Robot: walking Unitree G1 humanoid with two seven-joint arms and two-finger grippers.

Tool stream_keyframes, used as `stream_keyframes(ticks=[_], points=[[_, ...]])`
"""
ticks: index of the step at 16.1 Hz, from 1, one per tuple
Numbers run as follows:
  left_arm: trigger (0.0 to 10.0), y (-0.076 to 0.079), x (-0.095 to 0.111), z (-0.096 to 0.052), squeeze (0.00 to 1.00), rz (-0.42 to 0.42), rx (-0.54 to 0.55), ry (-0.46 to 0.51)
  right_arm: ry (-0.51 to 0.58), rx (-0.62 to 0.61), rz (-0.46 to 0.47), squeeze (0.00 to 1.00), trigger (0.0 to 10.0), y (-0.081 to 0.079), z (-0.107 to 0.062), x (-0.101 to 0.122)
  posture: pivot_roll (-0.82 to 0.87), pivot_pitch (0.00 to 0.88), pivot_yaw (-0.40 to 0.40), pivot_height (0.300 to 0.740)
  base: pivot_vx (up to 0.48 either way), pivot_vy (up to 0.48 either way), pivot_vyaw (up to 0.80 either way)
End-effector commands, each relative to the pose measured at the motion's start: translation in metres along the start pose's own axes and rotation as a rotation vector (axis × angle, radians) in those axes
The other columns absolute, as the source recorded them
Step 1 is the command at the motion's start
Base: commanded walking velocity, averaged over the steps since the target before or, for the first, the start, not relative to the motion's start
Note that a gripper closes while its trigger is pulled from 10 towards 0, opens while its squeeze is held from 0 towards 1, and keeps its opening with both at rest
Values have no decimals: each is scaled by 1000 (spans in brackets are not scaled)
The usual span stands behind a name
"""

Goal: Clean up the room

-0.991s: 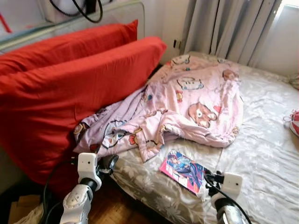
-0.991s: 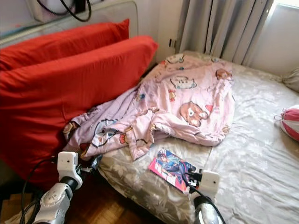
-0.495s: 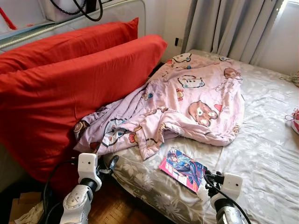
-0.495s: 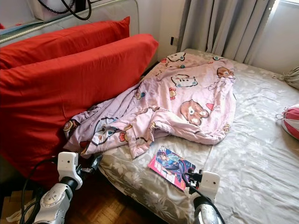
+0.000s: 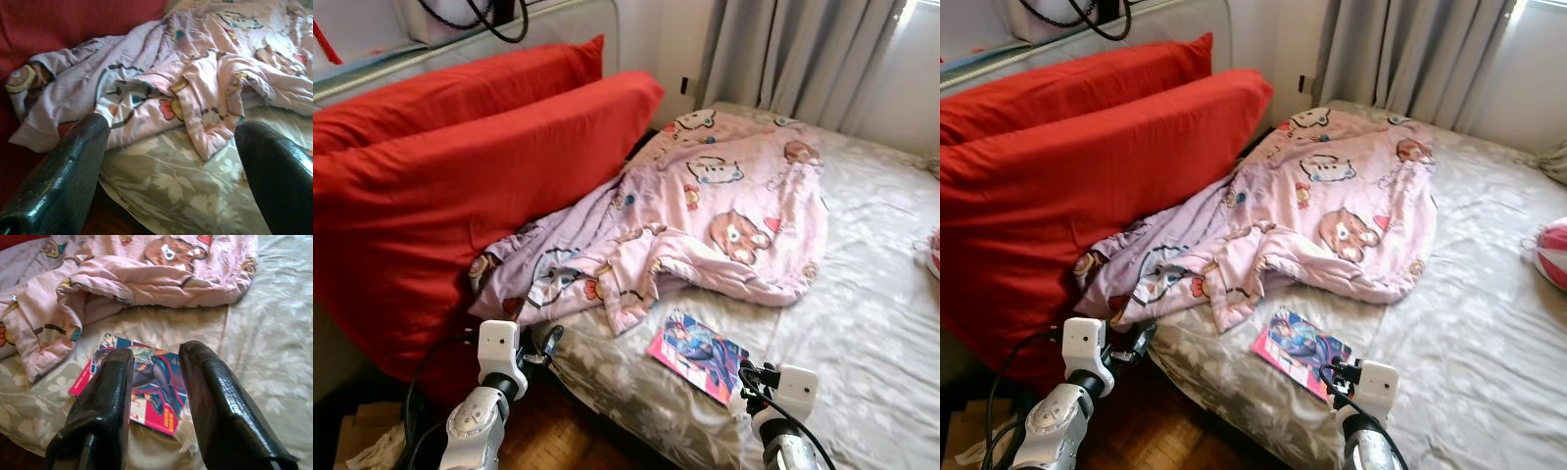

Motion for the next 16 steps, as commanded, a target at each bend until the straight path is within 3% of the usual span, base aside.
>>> stream_keyframes(ticks=[1,9,16], points=[[10000,0,5,0,0,12,-5,17,4,1,0,0,10000,-2,0,1,27,84,-39,740,311,0,0],[10000,5,14,2,0,11,-15,58,23,0,-4,0,10000,-1,1,5,26,88,-41,740,39,0,0],[10000,10,27,0,0,-10,-17,121,54,-52,-38,0,10000,12,1,13,20,94,-42,740,0,0,0]])
Point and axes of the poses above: a point about 5 cm out from each wrist's last joint towards the gripper, its own z axis pointing out of the wrist towards the gripper, its own x axis along the axis of the wrist's last joint, y = z × x, the point moved 6 cm from there along z, pointing out of the wrist towards the gripper, and after that the axes turned 5 degrees about -z, right-handed, at the moved point
